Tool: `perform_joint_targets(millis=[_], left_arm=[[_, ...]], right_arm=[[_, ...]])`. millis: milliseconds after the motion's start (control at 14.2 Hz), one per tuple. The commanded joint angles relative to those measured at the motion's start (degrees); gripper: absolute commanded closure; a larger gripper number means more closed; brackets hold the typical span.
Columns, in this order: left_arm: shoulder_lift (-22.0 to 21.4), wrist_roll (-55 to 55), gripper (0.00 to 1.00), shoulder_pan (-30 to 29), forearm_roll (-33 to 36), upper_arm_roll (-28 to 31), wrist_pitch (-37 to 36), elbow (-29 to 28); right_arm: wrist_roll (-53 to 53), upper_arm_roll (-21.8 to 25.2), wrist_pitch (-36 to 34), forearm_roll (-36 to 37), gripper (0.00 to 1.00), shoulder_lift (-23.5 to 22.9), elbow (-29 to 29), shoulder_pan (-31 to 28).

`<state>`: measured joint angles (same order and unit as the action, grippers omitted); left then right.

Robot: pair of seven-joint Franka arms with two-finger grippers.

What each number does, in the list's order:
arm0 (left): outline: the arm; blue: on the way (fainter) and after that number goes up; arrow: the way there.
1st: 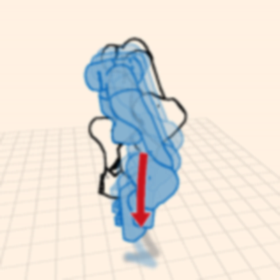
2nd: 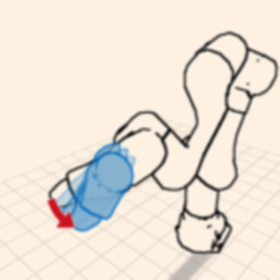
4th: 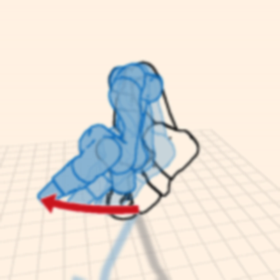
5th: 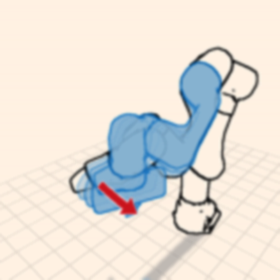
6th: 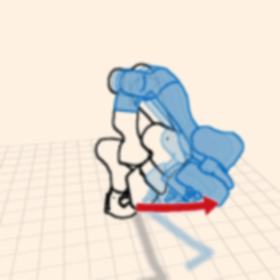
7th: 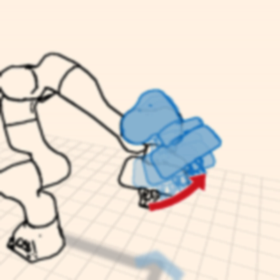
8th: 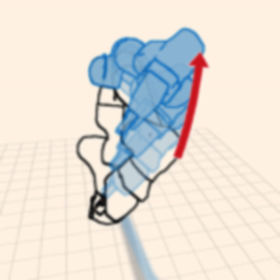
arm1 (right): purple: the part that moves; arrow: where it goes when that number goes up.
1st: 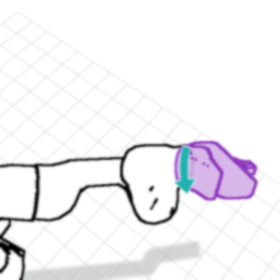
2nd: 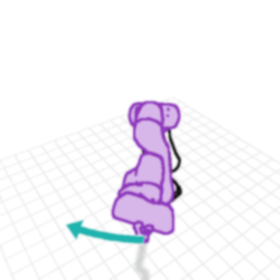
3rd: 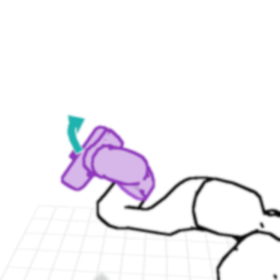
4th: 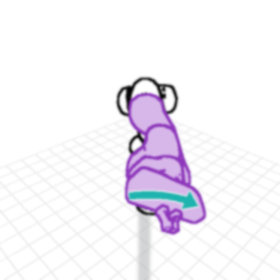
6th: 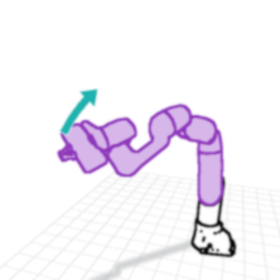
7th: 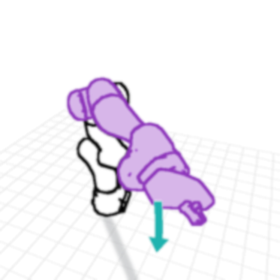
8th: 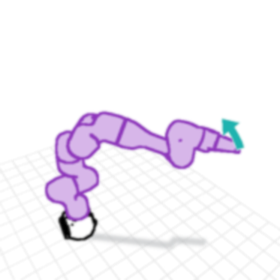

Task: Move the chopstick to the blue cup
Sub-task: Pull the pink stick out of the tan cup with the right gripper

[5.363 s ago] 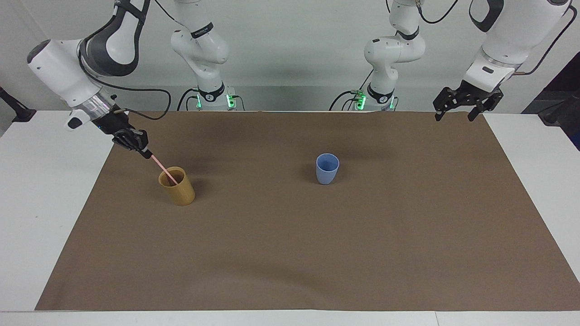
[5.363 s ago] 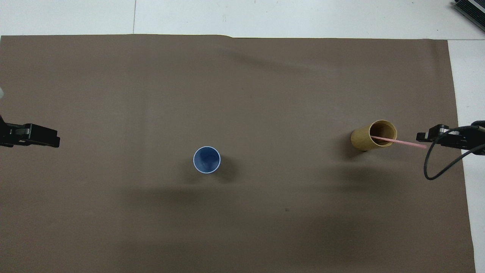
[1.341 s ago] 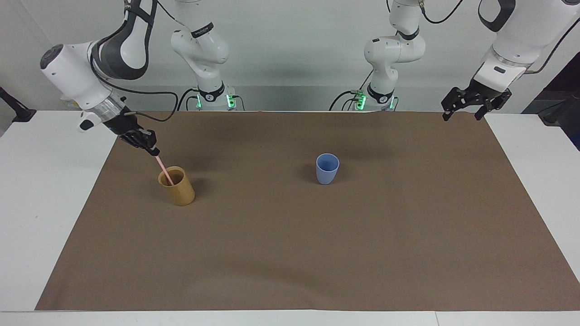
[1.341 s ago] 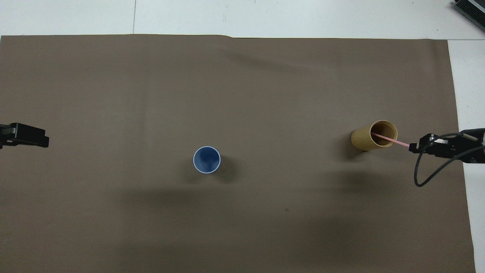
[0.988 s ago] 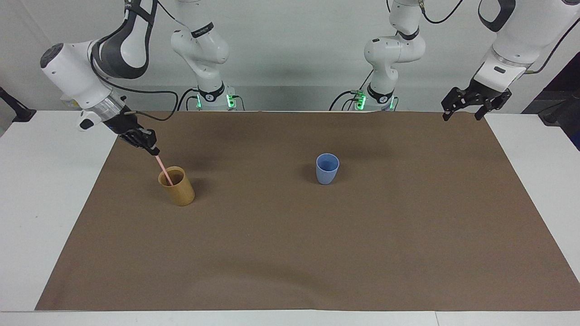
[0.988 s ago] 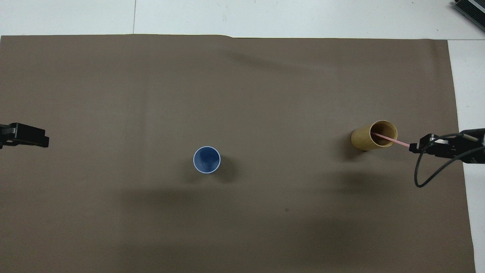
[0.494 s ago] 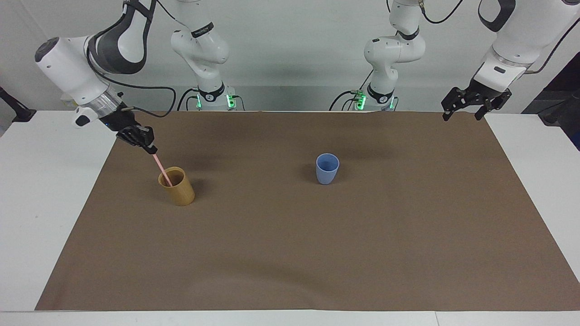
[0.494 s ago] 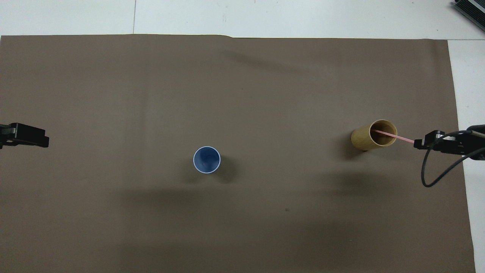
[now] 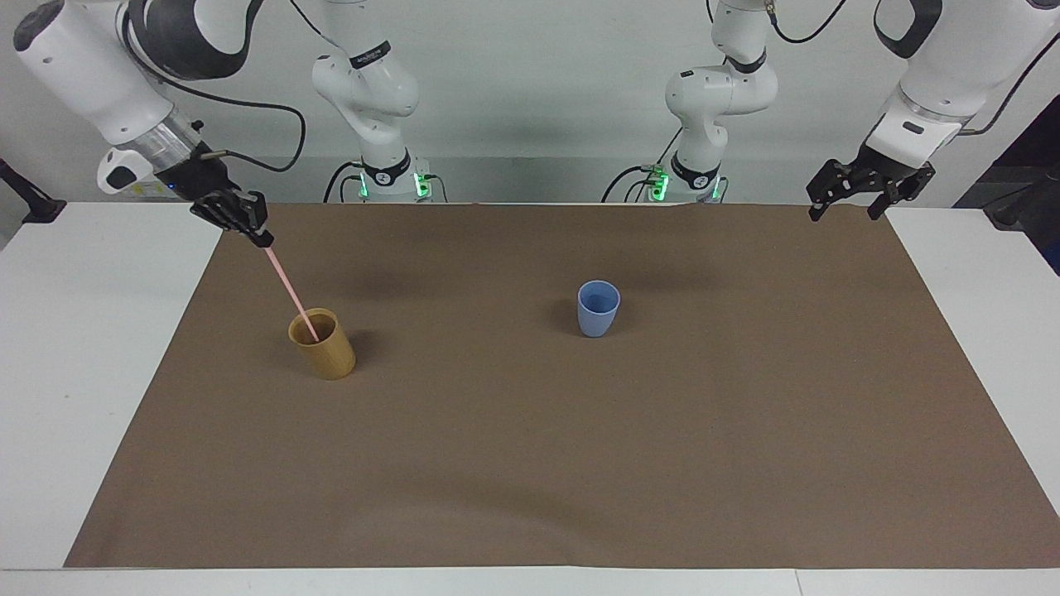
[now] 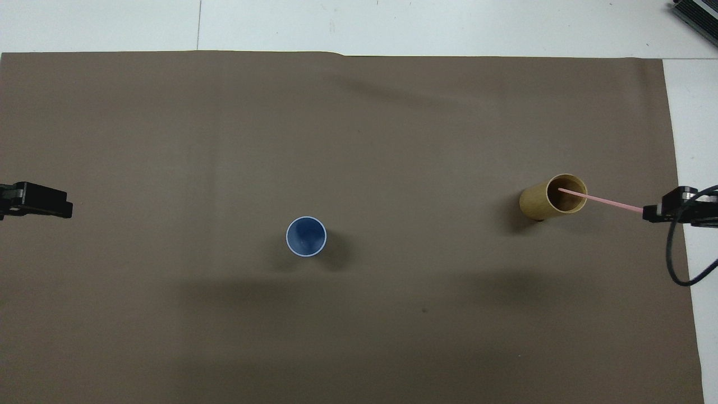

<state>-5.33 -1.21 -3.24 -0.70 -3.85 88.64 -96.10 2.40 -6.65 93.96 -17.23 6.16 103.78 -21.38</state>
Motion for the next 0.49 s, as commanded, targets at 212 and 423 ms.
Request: perform_joint_targets(millis=[212,423], left_arm=[[0.06,0.16,0.0,0.52,0.7,0.42,-1.01,1.0],[0.06,0.16,0.0,0.6,0.7,0.42,-1.01,1.0]], right_arm=[[-1.87,-1.78,-7.02,1.5,1.0,-0.36,-6.2,-0.24],[-5.46,-3.1,-10.89,4.03,1.0,-0.36,-9.55,1.94]])
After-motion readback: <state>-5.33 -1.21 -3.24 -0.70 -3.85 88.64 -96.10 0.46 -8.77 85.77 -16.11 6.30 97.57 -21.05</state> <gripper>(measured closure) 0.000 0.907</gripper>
